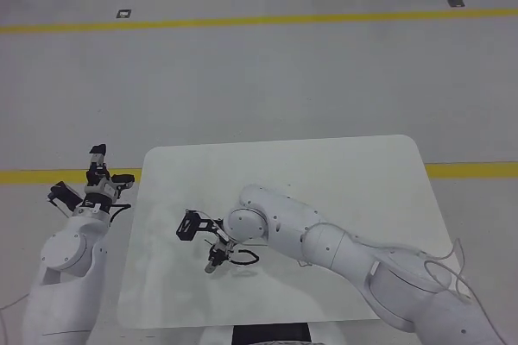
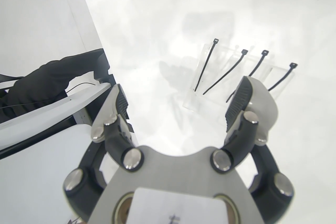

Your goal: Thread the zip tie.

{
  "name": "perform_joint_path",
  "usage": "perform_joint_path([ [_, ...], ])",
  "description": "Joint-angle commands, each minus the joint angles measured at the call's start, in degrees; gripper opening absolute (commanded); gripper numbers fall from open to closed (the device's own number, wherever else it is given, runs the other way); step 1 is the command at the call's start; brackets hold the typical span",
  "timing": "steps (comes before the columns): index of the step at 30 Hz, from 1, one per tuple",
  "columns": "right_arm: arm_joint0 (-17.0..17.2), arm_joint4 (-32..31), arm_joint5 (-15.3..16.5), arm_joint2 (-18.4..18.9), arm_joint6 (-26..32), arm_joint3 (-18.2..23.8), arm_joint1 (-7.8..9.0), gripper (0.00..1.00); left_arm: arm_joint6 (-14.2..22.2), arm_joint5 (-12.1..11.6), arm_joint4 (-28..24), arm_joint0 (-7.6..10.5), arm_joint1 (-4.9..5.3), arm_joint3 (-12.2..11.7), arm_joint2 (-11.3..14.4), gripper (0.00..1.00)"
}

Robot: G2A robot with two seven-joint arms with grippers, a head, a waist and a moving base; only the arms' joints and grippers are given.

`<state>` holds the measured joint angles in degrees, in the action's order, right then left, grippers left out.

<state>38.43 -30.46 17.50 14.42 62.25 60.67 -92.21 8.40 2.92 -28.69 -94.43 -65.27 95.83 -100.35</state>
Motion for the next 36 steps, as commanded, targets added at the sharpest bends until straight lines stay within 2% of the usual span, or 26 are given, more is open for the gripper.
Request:
perform_joint_path([
  [1, 0.1, -0.1, 0.1, 0.1, 0.0, -0.4, -0.21, 1.00, 0.0, 0.0, 0.0, 0.00, 0.00, 0.0, 0.0, 1.00],
  [7, 0.2, -0.7, 0.1, 0.5, 0.0, -1.2, -0.81, 0.99, 0.0, 0.0, 0.0, 0.00, 0.00, 0.0, 0.0, 1.00],
  [10, 0.2, -1.8, -1.2, 0.5, 0.1, -1.4, -1.15, 0.78, 0.0, 0.0, 0.0, 0.00, 0.00, 0.0, 0.0, 1.00],
  [11, 0.2, -2.2, -1.8, 0.5, 0.1, -1.4, -1.25, 0.62, 0.0, 0.0, 0.0, 0.00, 0.00, 0.0, 0.0, 1.00],
  [14, 0.3, -3.5, -3.3, 0.5, 0.4, -1.2, -1.54, 0.49, 0.0, 0.0, 0.0, 0.00, 0.00, 0.0, 0.0, 1.00],
  [24, 1.0, -7.6, -7.0, 0.6, 1.3, -0.2, -2.14, 0.43, 0.0, 0.0, 0.0, 0.00, 0.00, 0.0, 0.0, 1.00],
  [36, 2.4, -13.7, -10.6, 1.6, 1.0, 2.1, -1.91, 0.29, 0.0, 0.0, 0.0, 0.00, 0.00, 0.0, 0.0, 1.00],
])
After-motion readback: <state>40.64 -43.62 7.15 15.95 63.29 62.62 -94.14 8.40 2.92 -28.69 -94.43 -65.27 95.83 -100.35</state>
